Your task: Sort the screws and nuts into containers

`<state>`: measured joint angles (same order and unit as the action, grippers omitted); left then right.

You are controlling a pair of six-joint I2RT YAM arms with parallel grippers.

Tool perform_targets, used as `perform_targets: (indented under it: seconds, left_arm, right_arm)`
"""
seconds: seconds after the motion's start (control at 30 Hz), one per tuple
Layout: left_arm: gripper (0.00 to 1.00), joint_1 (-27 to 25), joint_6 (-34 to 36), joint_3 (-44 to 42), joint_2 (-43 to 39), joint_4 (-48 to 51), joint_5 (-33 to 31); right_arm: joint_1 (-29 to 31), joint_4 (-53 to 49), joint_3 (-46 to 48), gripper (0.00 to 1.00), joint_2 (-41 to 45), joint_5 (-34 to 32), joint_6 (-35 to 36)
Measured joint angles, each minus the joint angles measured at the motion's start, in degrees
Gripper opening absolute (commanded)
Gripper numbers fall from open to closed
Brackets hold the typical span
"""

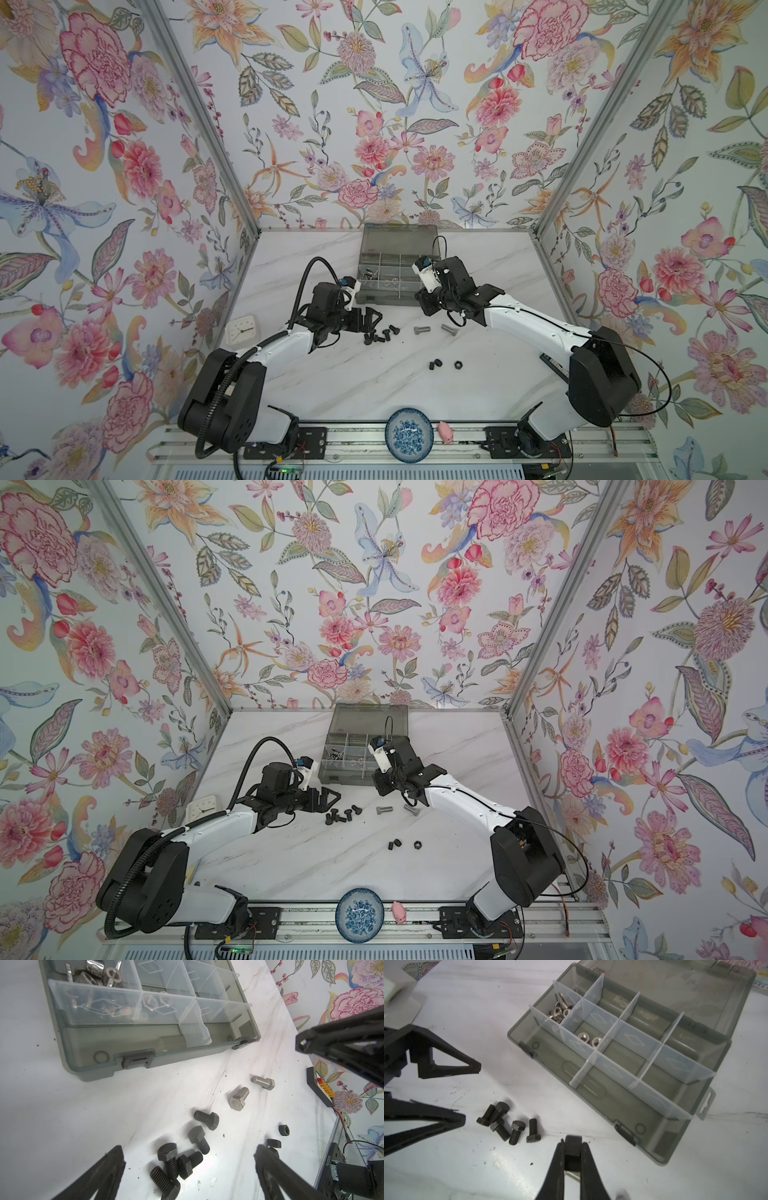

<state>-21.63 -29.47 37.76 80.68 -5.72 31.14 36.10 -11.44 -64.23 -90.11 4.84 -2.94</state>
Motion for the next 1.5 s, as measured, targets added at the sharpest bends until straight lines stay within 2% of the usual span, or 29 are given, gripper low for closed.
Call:
perform_targets:
  seconds: [0.23,0.53,0.73,1.07,1.2,1.33,1.5]
  left_arm:
    - [0.99,0.0,-0.2,-0.3,0.0,-1.4,0.0]
    - [0.99,0.0,-0.6,-0.4,0.0,-2.6,0.2]
    - [0.99,0.0,-0.6,-0.6,0.0,-2.6,0.2]
    - [0.99,0.0,-0.6,-0.6,0.0,-2.5,0.2]
    - [0.99,0.0,-0.6,-0.6,0.0,-2.5,0.2]
    - [0.99,0.0,-0.6,-0.6,0.0,-2.5,0.2]
    - [0.99,0.0,-0.6,-0.6,0.0,-2.5,0.2]
  right_arm:
    - [-3.4,9.3,-3.4,0.00,-6.7,0.2,1.2]
    - [-4.1,17.3,-8.1,0.00,-16.3,0.1,1.2]
    - [-4.7,20.0,-10.4,0.00,-21.6,-0.4,0.9]
    - [-6.0,20.7,-11.9,0.00,-25.5,-0.4,-0.6]
    - [-6.0,20.7,-12.6,0.06,-25.8,-0.3,-1.0]
    - [-6.0,20.6,-12.9,0.19,-25.9,-0.4,-1.6]
    - [-6.0,20.7,-13.3,0.29,-25.9,-0.4,-2.2]
